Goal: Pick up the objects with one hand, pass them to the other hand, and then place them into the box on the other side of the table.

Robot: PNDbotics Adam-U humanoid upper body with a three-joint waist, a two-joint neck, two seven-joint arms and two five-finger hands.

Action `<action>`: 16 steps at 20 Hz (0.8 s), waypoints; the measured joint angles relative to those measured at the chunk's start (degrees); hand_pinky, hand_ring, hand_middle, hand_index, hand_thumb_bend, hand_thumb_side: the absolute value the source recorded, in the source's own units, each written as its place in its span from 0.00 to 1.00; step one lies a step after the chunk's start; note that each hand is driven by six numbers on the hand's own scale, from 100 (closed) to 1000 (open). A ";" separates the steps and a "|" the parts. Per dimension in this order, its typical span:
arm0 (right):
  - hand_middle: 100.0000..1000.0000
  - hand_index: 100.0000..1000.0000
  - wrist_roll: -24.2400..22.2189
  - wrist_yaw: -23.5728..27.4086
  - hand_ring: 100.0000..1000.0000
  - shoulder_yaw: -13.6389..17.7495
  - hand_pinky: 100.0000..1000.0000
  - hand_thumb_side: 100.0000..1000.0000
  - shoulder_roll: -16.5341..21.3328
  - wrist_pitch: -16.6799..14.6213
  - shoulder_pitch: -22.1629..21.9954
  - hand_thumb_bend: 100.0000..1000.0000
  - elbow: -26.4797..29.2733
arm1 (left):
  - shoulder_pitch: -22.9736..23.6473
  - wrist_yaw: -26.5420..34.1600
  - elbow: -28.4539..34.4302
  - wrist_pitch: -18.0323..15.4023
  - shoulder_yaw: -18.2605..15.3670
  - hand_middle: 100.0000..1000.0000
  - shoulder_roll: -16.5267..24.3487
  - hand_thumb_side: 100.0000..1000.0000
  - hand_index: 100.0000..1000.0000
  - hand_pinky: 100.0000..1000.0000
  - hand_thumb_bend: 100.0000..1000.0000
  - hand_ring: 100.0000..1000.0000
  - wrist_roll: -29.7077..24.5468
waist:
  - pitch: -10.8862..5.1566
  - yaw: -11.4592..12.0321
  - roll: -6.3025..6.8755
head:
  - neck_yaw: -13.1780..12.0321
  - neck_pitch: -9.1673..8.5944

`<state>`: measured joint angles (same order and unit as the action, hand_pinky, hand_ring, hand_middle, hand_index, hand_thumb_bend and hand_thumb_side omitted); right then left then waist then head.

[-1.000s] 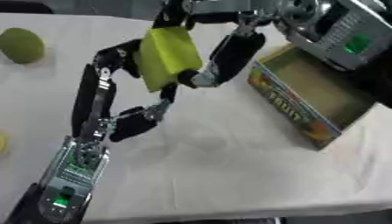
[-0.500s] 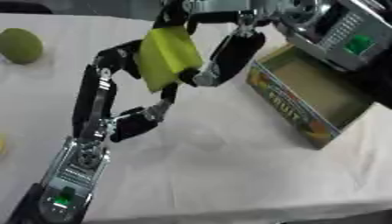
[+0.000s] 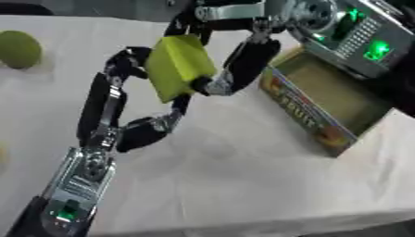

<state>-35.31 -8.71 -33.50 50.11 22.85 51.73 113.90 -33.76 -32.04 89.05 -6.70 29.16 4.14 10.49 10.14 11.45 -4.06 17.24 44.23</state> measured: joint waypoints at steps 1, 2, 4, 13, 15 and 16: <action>0.27 0.46 0.29 0.00 0.70 0.25 0.75 0.04 0.45 -0.29 -0.89 0.00 0.01 | 0.00 -0.51 -0.18 0.61 0.01 0.70 0.00 0.37 0.83 0.57 0.32 0.68 -0.88 | 0.00 -0.02 0.00 | 0.17 0.00; 0.27 0.45 0.66 0.00 0.70 0.65 0.75 0.04 1.01 -0.58 -1.80 0.00 0.03 | 0.00 -0.99 -0.23 1.16 0.01 0.71 0.00 0.38 0.83 0.57 0.33 0.68 -1.70 | 0.00 -0.04 0.00 | 0.37 0.00; 0.26 0.45 1.57 0.20 0.70 1.51 0.75 0.04 2.41 -1.15 -3.65 0.00 0.09 | 0.00 -1.90 -0.41 2.21 0.00 0.71 0.00 0.40 0.84 0.58 0.36 0.68 -3.01 | 0.00 -0.12 0.00 | 0.64 0.00; 0.25 0.45 7.35 3.32 0.71 7.49 0.75 0.01 7.64 -4.12 -12.42 0.00 0.15 | 0.29 -4.58 -1.82 7.50 -0.63 0.70 0.05 0.48 0.82 0.58 0.35 0.68 -5.27 | 0.00 -0.50 0.00 | 1.49 0.01; 0.26 0.45 9.52 4.20 0.71 10.02 0.75 0.00 9.19 -4.69 -15.81 0.00 0.16 | 0.53 -4.72 -1.97 8.92 -1.19 0.69 0.41 0.42 0.81 0.58 0.26 0.68 -4.89 | 0.00 -0.54 0.02 | 1.77 0.01; 0.27 0.46 10.74 4.56 0.71 11.51 0.76 0.00 10.18 -4.99 -17.84 0.00 0.16 | 0.54 -4.55 -1.95 9.63 -1.54 0.69 0.88 0.40 0.81 0.58 0.21 0.67 -4.62 | 0.00 -0.54 0.02 | 1.97 0.01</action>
<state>-24.56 -4.15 -21.99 60.29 17.86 33.89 114.06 -33.22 -36.60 87.10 2.93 27.62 5.03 5.87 10.14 10.91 -4.04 19.22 44.24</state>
